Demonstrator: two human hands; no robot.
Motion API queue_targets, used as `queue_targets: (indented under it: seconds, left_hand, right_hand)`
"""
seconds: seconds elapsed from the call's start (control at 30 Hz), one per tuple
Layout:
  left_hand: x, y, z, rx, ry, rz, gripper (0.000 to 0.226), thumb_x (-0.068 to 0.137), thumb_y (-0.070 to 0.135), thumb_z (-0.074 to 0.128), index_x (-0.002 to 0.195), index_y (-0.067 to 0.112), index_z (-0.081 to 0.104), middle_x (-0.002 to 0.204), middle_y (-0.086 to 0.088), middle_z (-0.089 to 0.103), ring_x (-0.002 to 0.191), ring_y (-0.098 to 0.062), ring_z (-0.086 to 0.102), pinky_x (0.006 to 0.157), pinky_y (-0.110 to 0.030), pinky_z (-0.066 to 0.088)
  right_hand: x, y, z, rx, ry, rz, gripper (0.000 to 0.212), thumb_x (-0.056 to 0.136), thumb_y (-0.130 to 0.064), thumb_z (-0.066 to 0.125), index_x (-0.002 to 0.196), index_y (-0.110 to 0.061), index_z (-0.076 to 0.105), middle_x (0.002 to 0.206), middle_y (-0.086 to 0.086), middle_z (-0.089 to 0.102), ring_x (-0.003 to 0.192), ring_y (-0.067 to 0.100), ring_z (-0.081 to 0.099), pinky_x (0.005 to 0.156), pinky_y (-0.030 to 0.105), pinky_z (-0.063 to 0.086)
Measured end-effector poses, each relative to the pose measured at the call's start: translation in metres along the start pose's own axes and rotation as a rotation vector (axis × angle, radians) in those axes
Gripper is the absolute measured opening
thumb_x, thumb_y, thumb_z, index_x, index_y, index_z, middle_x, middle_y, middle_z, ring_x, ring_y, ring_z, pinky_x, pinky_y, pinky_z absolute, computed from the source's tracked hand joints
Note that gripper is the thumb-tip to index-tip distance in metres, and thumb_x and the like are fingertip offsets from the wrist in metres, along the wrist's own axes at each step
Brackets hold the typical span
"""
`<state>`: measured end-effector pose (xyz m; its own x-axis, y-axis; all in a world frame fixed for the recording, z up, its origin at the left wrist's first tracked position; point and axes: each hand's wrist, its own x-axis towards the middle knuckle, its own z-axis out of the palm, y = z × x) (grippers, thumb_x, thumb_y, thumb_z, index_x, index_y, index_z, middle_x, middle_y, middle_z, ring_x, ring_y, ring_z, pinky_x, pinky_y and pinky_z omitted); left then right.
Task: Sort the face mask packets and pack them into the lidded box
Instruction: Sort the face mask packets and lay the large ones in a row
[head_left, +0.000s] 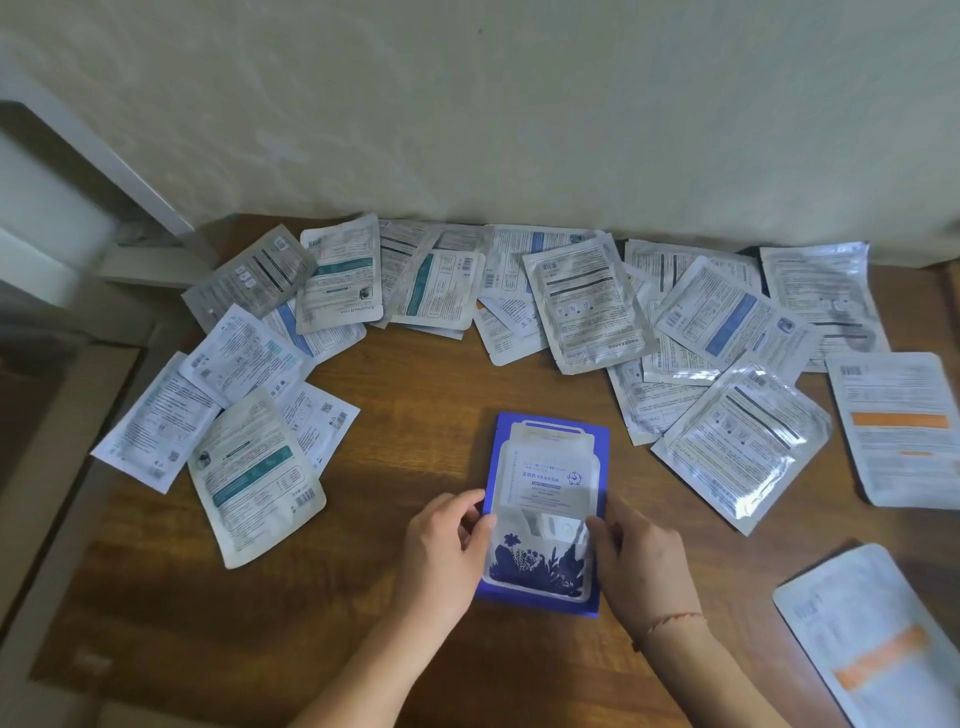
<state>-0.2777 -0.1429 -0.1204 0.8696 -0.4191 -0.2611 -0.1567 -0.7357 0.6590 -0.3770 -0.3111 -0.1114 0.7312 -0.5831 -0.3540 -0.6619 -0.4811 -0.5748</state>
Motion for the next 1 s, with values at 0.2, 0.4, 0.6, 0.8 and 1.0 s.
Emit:
queue_targets:
  seconds: [0.2,0.4,0.6,0.8,1.0]
  left_hand:
    - [-0.023,-0.020,-0.016,0.128,-0.198,0.244,0.083,0.077,0.058,0.070,0.147,0.031,0.034,0.132,0.029,0.036,0.118,0.017,0.033,0.096,0.001,0.026]
    - [-0.030,-0.039,-0.007,0.187,-0.180,0.413,0.091,0.068,0.035,0.087,0.143,0.019,0.039,0.133,0.005,0.056,0.124,-0.005,0.043,0.111,-0.010,0.023]
    - [-0.029,-0.037,-0.003,0.136,-0.156,0.406,0.087,0.060,0.026,0.092,0.135,0.010,0.051,0.127,0.000,0.062,0.120,-0.006,0.045,0.108,-0.001,0.012]
    - [-0.021,-0.040,0.001,0.112,-0.119,0.398,0.081,0.071,0.036,0.084,0.137,0.009,0.048,0.128,-0.003,0.062,0.121,-0.009,0.048,0.109,-0.003,0.018]
    - [-0.008,-0.042,-0.001,0.133,-0.038,0.406,0.070,0.081,0.052,0.066,0.135,0.010,0.053,0.127,0.002,0.064,0.118,-0.010,0.055,0.100,-0.025,0.044]
  right_hand:
    - [-0.005,0.004,-0.012,0.072,0.033,0.055,0.031,0.092,-0.030,0.060,0.120,-0.022,0.066,0.070,-0.020,0.057,0.066,-0.001,0.055,0.061,0.016,0.038]
    - [-0.003,-0.003,-0.014,0.156,-0.002,0.108,0.028,0.090,-0.028,0.064,0.116,-0.021,0.069,0.071,-0.024,0.057,0.072,0.002,0.062,0.073,0.029,0.053]
    - [0.001,-0.003,-0.012,0.138,-0.021,0.089,0.024,0.090,-0.024,0.064,0.113,-0.021,0.071,0.071,-0.027,0.057,0.072,-0.001,0.062,0.068,0.026,0.054]
    - [0.017,-0.009,-0.008,0.100,-0.006,0.108,0.018,0.089,-0.021,0.061,0.103,-0.023,0.073,0.068,-0.015,0.064,0.068,0.001,0.059,0.057,0.015,0.038]
    - [0.032,-0.016,-0.007,0.090,0.003,0.098,0.021,0.088,-0.017,0.061,0.104,-0.021,0.074,0.075,-0.009,0.066,0.073,0.011,0.059,0.063,0.022,0.039]
